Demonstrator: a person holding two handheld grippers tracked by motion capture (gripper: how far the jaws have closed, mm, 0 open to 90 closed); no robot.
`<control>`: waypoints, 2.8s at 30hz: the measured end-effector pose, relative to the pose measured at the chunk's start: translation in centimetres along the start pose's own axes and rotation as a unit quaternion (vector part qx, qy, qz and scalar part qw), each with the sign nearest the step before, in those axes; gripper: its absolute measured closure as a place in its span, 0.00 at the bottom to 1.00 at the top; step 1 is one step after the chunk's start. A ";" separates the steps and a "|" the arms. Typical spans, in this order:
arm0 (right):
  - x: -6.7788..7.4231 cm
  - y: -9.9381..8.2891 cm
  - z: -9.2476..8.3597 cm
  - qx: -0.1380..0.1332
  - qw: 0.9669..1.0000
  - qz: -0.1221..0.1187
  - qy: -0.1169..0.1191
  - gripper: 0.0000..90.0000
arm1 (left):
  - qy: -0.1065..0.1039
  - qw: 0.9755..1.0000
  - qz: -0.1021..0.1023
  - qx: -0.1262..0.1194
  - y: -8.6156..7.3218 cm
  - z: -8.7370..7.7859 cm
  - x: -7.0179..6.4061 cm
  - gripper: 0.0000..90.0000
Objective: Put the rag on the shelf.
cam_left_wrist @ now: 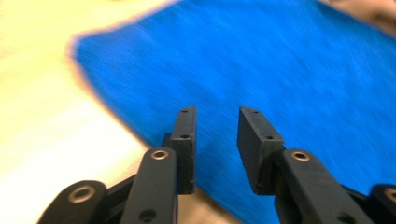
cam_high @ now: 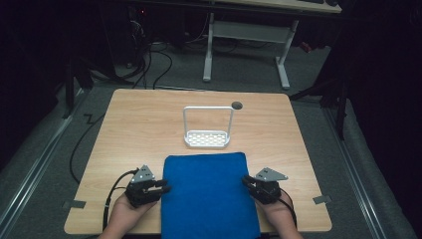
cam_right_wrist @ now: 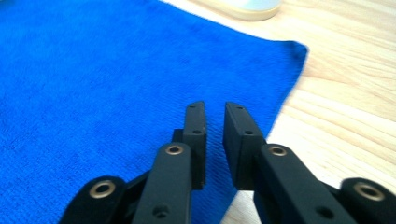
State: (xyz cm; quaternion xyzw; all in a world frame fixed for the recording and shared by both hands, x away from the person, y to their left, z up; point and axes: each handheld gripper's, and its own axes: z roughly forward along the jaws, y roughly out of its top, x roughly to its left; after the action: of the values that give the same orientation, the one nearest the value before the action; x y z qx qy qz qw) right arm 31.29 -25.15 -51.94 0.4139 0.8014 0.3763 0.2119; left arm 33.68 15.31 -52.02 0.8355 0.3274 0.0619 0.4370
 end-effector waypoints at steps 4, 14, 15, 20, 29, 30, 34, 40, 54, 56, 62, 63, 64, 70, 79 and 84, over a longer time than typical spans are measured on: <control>-0.6 -0.5 -0.7 -0.011 1.000 0.008 -0.010 0.84 | 0.057 0.997 -0.036 -0.046 0.6 0.0 1.8 0.67; -1.5 -1.2 -1.7 -0.020 0.999 0.028 -0.019 0.81 | 0.105 0.992 -0.060 -0.041 2.3 3.2 4.5 0.56; -1.6 -1.3 -1.8 -0.019 0.999 0.029 -0.021 0.81 | 0.110 0.991 -0.059 -0.043 2.5 3.5 4.6 0.56; -1.7 -1.5 -1.9 -0.019 0.999 0.033 -0.024 0.82 | 0.119 0.990 -0.071 -0.028 3.5 4.7 5.3 0.59; -1.4 -0.7 -0.9 -0.026 0.999 0.033 -0.027 0.72 | 0.117 0.989 -0.091 -0.013 3.6 5.2 5.7 0.61; -1.5 -0.4 -0.7 -0.025 0.998 0.041 -0.028 0.69 | 0.116 0.989 -0.091 -0.012 3.6 5.2 5.8 0.61; -1.8 0.4 0.1 -0.024 0.998 0.053 -0.032 0.64 | 0.113 0.989 -0.091 -0.013 3.6 5.2 5.8 0.62; -3.0 2.3 2.7 -0.012 0.997 0.061 -0.054 0.62 | 0.108 0.990 -0.095 -0.014 3.7 5.2 5.9 0.65; -5.1 4.0 6.4 0.021 0.996 0.073 -0.054 0.60 | 0.105 0.989 -0.099 -0.013 3.7 5.3 6.0 0.75; -5.3 4.0 7.0 0.030 0.995 0.079 -0.051 0.62 | 0.106 0.990 -0.090 -0.009 3.7 5.3 5.8 0.83; -5.1 4.4 7.4 0.034 0.996 0.068 -0.049 0.77 | 0.100 0.992 -0.082 -0.003 3.7 5.4 5.7 0.95; -5.1 4.4 7.4 0.034 0.996 0.068 -0.049 0.77 | 0.100 0.992 -0.082 -0.003 3.7 5.4 5.7 0.95; -5.1 4.5 7.4 0.034 0.996 0.069 -0.048 0.81 | 0.100 0.992 -0.082 -0.002 3.7 5.4 5.8 0.95; -5.1 4.4 7.5 0.034 0.996 0.073 -0.040 0.98 | 0.101 0.992 -0.074 0.000 3.8 5.3 5.6 0.98; -2.7 4.2 3.3 -0.074 0.994 0.076 -0.027 0.98 | 0.100 0.991 -0.056 -0.066 4.0 3.4 4.5 0.98; -1.7 4.8 1.3 -0.111 0.992 0.043 -0.033 0.99 | 0.101 0.987 -0.052 -0.112 3.9 1.9 3.8 0.98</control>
State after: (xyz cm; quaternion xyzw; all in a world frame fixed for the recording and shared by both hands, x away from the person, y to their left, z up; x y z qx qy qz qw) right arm 35.50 -24.20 -48.95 0.4341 0.7287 0.4580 0.2661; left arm 39.31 14.65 -50.85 0.7527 0.4039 0.1589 0.4949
